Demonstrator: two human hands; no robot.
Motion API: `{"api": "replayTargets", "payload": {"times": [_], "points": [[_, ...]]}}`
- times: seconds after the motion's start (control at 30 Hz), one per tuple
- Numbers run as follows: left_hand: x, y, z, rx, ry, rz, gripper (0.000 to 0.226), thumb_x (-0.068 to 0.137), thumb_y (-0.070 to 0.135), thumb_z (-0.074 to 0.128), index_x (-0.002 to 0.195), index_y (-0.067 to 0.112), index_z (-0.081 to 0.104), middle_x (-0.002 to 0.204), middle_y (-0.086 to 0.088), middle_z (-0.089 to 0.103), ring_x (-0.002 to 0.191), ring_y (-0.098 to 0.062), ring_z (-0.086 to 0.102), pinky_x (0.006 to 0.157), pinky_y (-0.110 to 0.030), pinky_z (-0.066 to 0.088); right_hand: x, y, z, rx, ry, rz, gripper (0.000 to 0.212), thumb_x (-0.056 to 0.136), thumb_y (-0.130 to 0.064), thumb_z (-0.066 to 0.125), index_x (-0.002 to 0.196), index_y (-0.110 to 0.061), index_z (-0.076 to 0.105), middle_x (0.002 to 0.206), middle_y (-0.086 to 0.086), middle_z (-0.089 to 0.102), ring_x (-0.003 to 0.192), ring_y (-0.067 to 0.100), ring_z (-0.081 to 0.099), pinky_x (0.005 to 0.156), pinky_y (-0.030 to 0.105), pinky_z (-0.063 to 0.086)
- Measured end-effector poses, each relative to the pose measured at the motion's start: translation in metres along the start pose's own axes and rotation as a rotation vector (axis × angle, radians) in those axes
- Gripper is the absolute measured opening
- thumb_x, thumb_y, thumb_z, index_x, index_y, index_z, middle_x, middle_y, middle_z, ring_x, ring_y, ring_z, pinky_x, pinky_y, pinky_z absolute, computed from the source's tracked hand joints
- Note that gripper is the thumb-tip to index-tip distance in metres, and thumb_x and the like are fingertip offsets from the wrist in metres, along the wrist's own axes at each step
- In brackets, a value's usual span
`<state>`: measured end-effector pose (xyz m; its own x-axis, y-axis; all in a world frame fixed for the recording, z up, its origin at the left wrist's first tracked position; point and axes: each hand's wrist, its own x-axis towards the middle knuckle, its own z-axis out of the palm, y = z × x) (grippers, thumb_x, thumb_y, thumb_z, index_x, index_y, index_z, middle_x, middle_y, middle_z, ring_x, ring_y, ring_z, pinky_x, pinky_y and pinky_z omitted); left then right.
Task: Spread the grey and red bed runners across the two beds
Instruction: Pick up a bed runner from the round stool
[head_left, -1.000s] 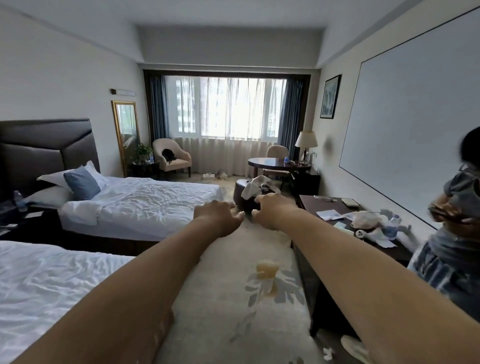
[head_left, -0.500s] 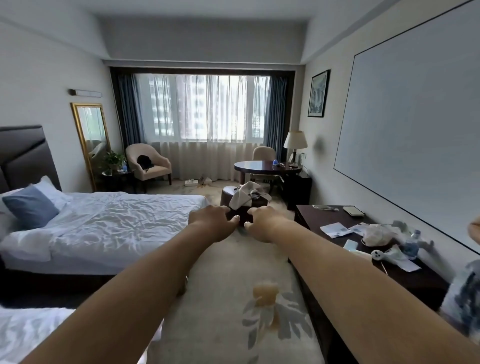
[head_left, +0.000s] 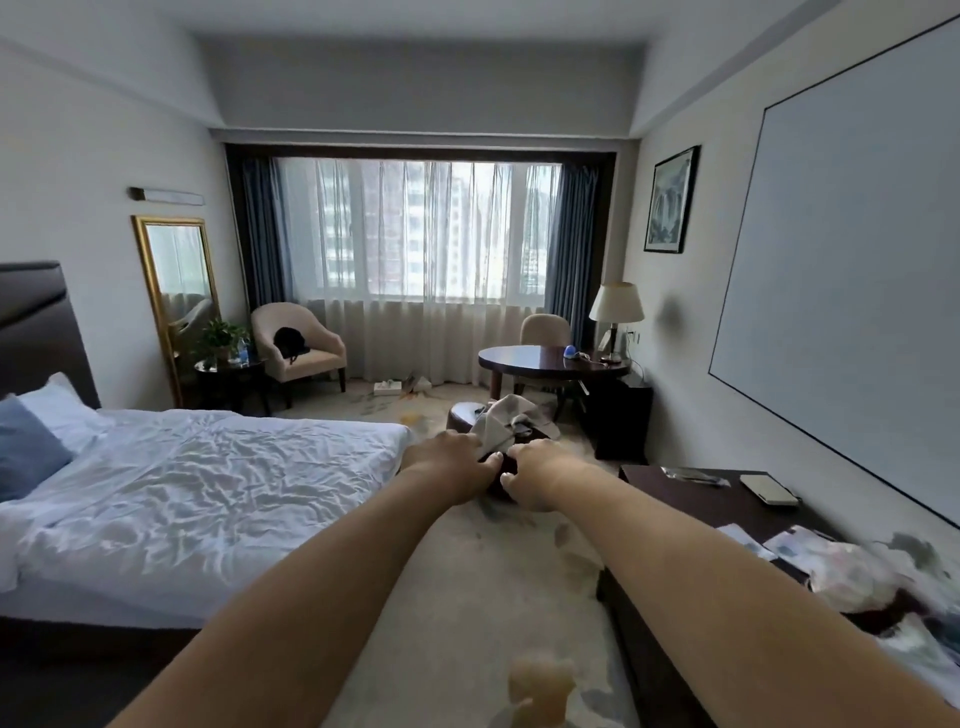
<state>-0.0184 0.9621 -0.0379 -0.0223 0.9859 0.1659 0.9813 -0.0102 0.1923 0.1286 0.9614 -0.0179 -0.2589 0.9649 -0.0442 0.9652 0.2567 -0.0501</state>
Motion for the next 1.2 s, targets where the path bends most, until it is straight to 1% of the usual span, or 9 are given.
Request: {"api": "replayTargets", "payload": {"times": [0.1, 0.23, 0.33, 0.4, 0.53, 0.63, 0.8, 1.07, 1.2], "points": [[0.063, 0.006, 0.013, -0.005, -0.001, -0.010, 0.064, 0.088, 0.074, 0.034, 0.129, 0.033, 0.061, 0.129, -0.003, 0.064, 0.115, -0.026, 0.060, 0.071, -0.036, 0.037, 0.064, 0.023, -0.012, 0.021, 0.016, 0.001, 0.045, 0.098, -0.040, 0.045, 0.140, -0.026, 0.051, 0.148, 0.010, 0.048, 0.134, 0.031, 0.046, 0.105, 0.046, 0.044], [0.146, 0.004, 0.032, 0.004, -0.022, -0.020, 0.062, 0.090, 0.072, 0.037, 0.133, 0.033, 0.059, 0.132, -0.003, 0.062, 0.118, -0.026, 0.058, 0.074, -0.037, 0.038, 0.148, 0.047, -0.015, 0.022, -0.013, 0.031, 0.053, 0.098, -0.044, 0.044, 0.146, -0.022, 0.046, 0.150, 0.010, 0.047, 0.135, 0.031, 0.046, 0.106, 0.047, 0.044], [0.213, -0.001, 0.050, 0.005, -0.021, -0.024, 0.064, 0.090, 0.071, 0.036, 0.140, 0.035, 0.055, 0.139, -0.002, 0.059, 0.125, -0.025, 0.056, 0.078, -0.036, 0.037, 0.216, 0.062, -0.010, 0.038, -0.001, 0.029, 0.058, 0.099, -0.045, 0.043, 0.151, -0.021, 0.041, 0.155, 0.009, 0.041, 0.139, 0.031, 0.041, 0.109, 0.048, 0.041], [0.259, -0.005, 0.062, 0.009, -0.029, -0.014, 0.061, 0.090, 0.071, 0.036, 0.136, 0.036, 0.057, 0.138, -0.001, 0.060, 0.124, -0.025, 0.057, 0.078, -0.036, 0.036, 0.261, 0.071, -0.008, 0.035, 0.005, 0.039, 0.060, 0.098, -0.046, 0.043, 0.153, -0.021, 0.037, 0.157, 0.012, 0.039, 0.139, 0.033, 0.042, 0.109, 0.048, 0.042], [0.358, -0.016, 0.084, 0.047, -0.048, 0.014, 0.058, 0.091, 0.070, 0.035, 0.126, 0.033, 0.063, 0.127, -0.002, 0.064, 0.114, -0.025, 0.061, 0.079, -0.036, 0.045, 0.355, 0.083, -0.008, 0.038, 0.002, 0.033, 0.050, 0.094, -0.044, 0.050, 0.141, -0.026, 0.050, 0.143, 0.009, 0.052, 0.129, 0.031, 0.050, 0.103, 0.048, 0.046], [0.436, -0.028, 0.090, 0.060, -0.048, 0.032, 0.058, 0.090, 0.070, 0.033, 0.125, 0.035, 0.063, 0.124, -0.001, 0.065, 0.113, -0.024, 0.060, 0.083, -0.037, 0.049, 0.430, 0.089, -0.017, 0.074, -0.016, 0.062, 0.047, 0.093, -0.043, 0.053, 0.140, -0.032, 0.053, 0.143, 0.005, 0.052, 0.128, 0.028, 0.052, 0.103, 0.045, 0.046], [0.564, -0.051, 0.097, 0.023, -0.020, 0.045, 0.059, 0.089, 0.070, 0.035, 0.133, 0.038, 0.058, 0.132, 0.009, 0.064, 0.120, -0.020, 0.058, 0.077, -0.034, 0.040, 0.551, 0.103, -0.032, 0.083, 0.015, 0.089, 0.046, 0.100, -0.036, 0.040, 0.144, -0.025, 0.049, 0.146, 0.006, 0.048, 0.133, 0.028, 0.047, 0.106, 0.045, 0.044], [0.767, -0.064, 0.151, 0.062, -0.050, 0.079, 0.054, 0.089, 0.065, 0.033, 0.129, 0.041, 0.059, 0.131, 0.002, 0.064, 0.118, -0.024, 0.058, 0.075, -0.036, 0.042, 0.750, 0.154, -0.021, 0.100, -0.001, 0.105, 0.046, 0.097, -0.036, 0.042, 0.142, -0.031, 0.049, 0.141, 0.003, 0.053, 0.129, 0.027, 0.050, 0.102, 0.043, 0.045], [0.876, -0.064, 0.182, 0.102, -0.037, 0.099, 0.052, 0.091, 0.063, 0.034, 0.132, 0.041, 0.058, 0.132, 0.001, 0.063, 0.121, -0.025, 0.057, 0.077, -0.038, 0.040, 0.868, 0.197, -0.013, 0.048, 0.001, 0.086, 0.048, 0.097, -0.037, 0.049, 0.143, -0.026, 0.045, 0.141, 0.003, 0.054, 0.130, 0.028, 0.049, 0.099, 0.042, 0.045]]}}
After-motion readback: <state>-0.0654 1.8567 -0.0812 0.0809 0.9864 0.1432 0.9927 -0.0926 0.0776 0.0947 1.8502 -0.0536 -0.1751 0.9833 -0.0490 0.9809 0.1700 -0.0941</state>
